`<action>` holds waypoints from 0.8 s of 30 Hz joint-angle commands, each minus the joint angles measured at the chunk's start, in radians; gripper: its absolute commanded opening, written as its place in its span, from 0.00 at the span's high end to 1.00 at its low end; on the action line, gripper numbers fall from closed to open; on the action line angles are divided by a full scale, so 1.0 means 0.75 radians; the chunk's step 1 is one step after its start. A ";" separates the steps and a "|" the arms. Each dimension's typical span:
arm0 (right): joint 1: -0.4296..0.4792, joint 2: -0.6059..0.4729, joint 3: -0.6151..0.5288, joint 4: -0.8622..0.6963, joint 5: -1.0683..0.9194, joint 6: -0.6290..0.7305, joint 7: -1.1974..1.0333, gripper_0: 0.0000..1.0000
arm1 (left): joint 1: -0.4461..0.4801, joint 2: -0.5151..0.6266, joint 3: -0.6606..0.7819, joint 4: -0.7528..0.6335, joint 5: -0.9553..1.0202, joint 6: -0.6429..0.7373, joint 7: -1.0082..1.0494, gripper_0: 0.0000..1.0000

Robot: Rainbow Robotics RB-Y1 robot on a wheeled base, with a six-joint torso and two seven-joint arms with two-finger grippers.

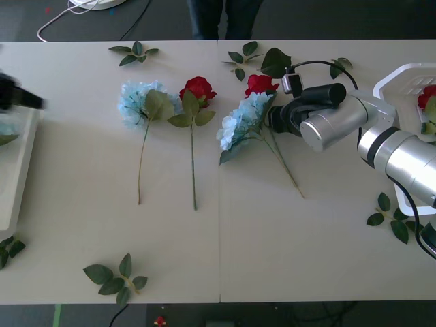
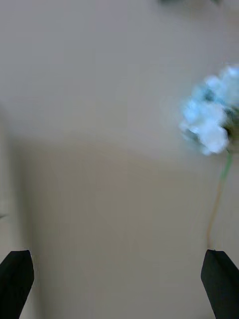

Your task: Place the red flowers into the right box and the blue flowers into the left box. If a person shows an open palm, hand one flower to the person first, then continue sorting.

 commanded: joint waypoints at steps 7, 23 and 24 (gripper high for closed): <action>-0.036 -0.065 -0.006 -0.139 -0.052 -0.016 -0.049 1.00 | -0.270 -0.208 -0.350 -0.036 -0.115 -0.021 0.316 0.02; 0.169 -0.498 -0.032 -0.671 -0.208 -0.018 -0.066 0.00 | -0.356 -0.364 -0.870 -0.032 -0.285 -0.123 0.665 0.02; 0.175 -0.513 -0.032 -0.689 -0.208 -0.018 -0.066 0.00 | -0.354 -0.370 -0.878 -0.030 -0.289 -0.123 0.675 0.02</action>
